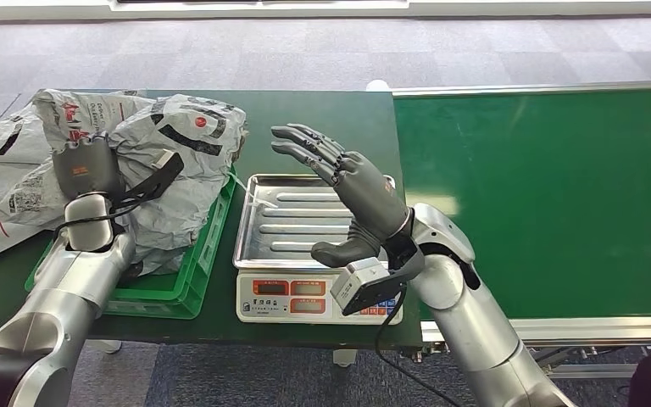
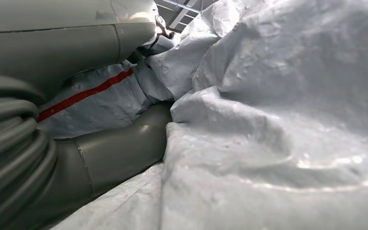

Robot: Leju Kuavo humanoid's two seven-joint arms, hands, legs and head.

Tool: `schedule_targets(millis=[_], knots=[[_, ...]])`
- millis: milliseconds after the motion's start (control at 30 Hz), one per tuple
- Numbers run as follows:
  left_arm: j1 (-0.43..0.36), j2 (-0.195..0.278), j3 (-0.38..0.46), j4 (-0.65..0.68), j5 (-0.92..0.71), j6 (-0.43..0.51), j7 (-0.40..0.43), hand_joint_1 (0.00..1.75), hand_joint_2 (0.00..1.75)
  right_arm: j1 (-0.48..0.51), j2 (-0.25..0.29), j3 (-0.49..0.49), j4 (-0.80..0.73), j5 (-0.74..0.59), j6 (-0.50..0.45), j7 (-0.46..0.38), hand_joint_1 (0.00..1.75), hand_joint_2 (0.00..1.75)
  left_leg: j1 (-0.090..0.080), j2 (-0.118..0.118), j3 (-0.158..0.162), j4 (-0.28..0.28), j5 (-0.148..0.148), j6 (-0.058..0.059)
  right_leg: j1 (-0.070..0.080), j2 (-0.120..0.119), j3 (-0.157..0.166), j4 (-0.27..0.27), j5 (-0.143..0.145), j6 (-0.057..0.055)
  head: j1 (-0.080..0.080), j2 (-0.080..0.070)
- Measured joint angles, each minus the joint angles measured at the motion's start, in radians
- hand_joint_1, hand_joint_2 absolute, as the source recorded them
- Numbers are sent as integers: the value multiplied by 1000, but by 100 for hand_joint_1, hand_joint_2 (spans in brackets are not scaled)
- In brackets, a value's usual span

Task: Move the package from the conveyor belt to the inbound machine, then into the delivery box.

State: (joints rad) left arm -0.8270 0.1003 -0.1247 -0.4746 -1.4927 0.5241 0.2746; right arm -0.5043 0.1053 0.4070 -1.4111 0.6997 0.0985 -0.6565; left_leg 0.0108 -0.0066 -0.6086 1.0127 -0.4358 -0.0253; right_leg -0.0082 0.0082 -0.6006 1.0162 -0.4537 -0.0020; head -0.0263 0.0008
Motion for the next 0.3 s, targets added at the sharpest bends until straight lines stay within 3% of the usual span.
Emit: schedule_targets(millis=[67,133,200,300], knots=[[0,0,0,1,0,0,2,1,87,0,0,0,0,0,0,0,0,0,0,0,0,0,0,0,0,0,0,0,0,0,0,0],[-1,0,0,1,1,6,4,0,0,-1,0,0,0,0,0,0,0,0,0,0,0,0,0,0,0,0,0,0,0,0,0,0],[-1,0,3,-1,12,34,-22,0,0,-1,0,0,0,0,0,0,0,0,0,0,0,0,0,0,0,0,0,0,0,0,0,0],[-2,-9,30,-21,105,92,-170,0,0,0,-1,0,0,0,-1,3,0,0,0,0,0,0,0,0,0,0,-1,0,0,0,0,0]])
